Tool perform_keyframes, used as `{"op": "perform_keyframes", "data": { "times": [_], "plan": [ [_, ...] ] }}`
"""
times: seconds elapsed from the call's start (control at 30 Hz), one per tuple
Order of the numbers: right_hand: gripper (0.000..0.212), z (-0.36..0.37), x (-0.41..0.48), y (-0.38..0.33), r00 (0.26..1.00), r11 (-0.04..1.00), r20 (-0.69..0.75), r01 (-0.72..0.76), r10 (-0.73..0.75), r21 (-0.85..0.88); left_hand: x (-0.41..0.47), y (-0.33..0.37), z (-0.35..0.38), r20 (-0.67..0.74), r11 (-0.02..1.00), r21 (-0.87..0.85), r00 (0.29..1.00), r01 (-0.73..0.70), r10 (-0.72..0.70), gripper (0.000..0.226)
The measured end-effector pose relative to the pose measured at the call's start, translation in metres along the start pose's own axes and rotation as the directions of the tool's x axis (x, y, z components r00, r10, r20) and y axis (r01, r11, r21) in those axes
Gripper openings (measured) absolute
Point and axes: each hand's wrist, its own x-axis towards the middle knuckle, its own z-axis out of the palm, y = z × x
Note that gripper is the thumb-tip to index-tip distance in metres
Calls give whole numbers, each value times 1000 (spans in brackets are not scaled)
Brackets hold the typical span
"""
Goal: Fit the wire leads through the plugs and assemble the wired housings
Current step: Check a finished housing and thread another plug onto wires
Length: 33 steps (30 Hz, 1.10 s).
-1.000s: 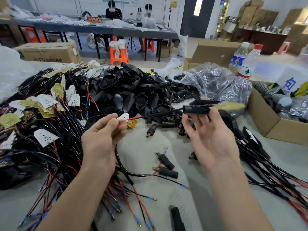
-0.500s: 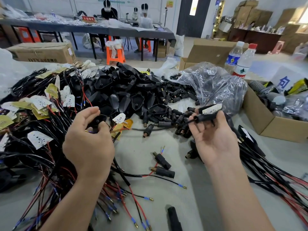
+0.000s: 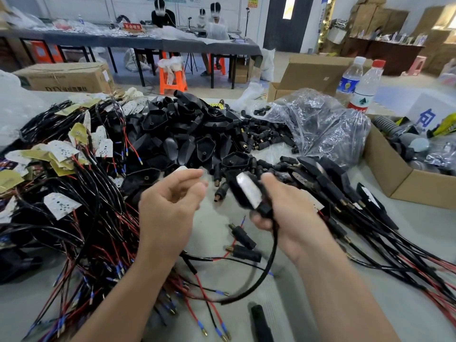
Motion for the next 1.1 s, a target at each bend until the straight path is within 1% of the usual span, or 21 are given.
{"op": "perform_keyframes", "data": {
  "times": [0.03,0.07,0.1,0.17,0.23,0.3,0.33,0.37,0.43,0.47,0.53,0.6,0.67,0.73,0.8,0.87,0.9,0.97,1.03,1.07,1.1],
  "plan": [
    [31,9,-3,6,998,991,-9,53,-54,-122,-2,1,3,61,1000,-14,998,12,-11,24],
    [31,17,-5,11,995,977,-7,99,-103,-188,-4,1,5,119,999,-14,992,35,-33,30],
    [30,23,-7,15,992,972,-3,127,-130,-198,-5,1,7,163,999,8,985,48,-48,38],
    [29,28,-9,17,993,985,1,120,-121,-126,-6,-2,7,164,993,117,986,18,-37,52],
    [31,29,-10,15,998,998,28,53,-52,-36,-5,-5,4,100,971,241,995,2,-27,64],
    [40,29,-12,13,997,998,82,-13,8,64,-3,-6,3,68,975,213,994,65,-81,77],
    [46,29,-12,13,994,995,109,-34,24,92,-1,-7,3,79,981,161,990,104,-118,76],
    [51,29,-13,13,991,995,132,-43,30,91,0,-8,4,114,987,105,984,124,-135,66],
    [55,27,-15,14,985,998,170,-40,32,44,0,-7,8,190,991,10,972,136,-135,29],
    [51,27,-15,13,982,999,188,-36,31,23,-1,-5,9,191,989,-33,973,142,-133,18],
    [35,22,-15,10,971,999,235,-34,39,-25,-1,-6,9,97,988,-54,985,146,-141,20],
    [23,13,-14,4,952,995,299,-39,66,-93,4,-5,8,-59,982,-87,983,168,-174,20],
    [22,1,-16,-2,923,979,375,-12,90,-205,11,-3,3,-180,939,-271,947,214,-268,14],
    [20,-9,-17,-8,906,951,418,73,63,-301,20,-1,-7,-246,869,-443,903,219,-353,9],
    [22,-13,-15,-11,943,947,324,167,-73,-274,25,1,-18,-275,823,-531,878,202,-393,5],
    [22,-15,-11,-14,955,934,121,291,-270,-208,26,4,-23,-295,809,-558,867,186,-402,4],
    [22,-15,-10,-14,927,901,12,368,-375,-228,25,5,-24,-306,819,-544,866,182,-396,6],
    [25,-17,-9,-12,799,768,-142,487,-584,-416,22,8,-22,-304,858,-483,886,174,-351,7],
    [30,-20,-10,-11,646,598,-183,511,-741,-618,19,11,-22,-230,887,-427,928,175,-294,14],
    [30,-21,-10,-12,590,557,-206,508,-780,-657,18,12,-23,-161,900,-392,950,189,-269,16],
    [29,-21,-10,-12,561,562,-241,516,-792,-646,17,13,-24,-82,912,-354,965,206,-250,16]
  ]
}}
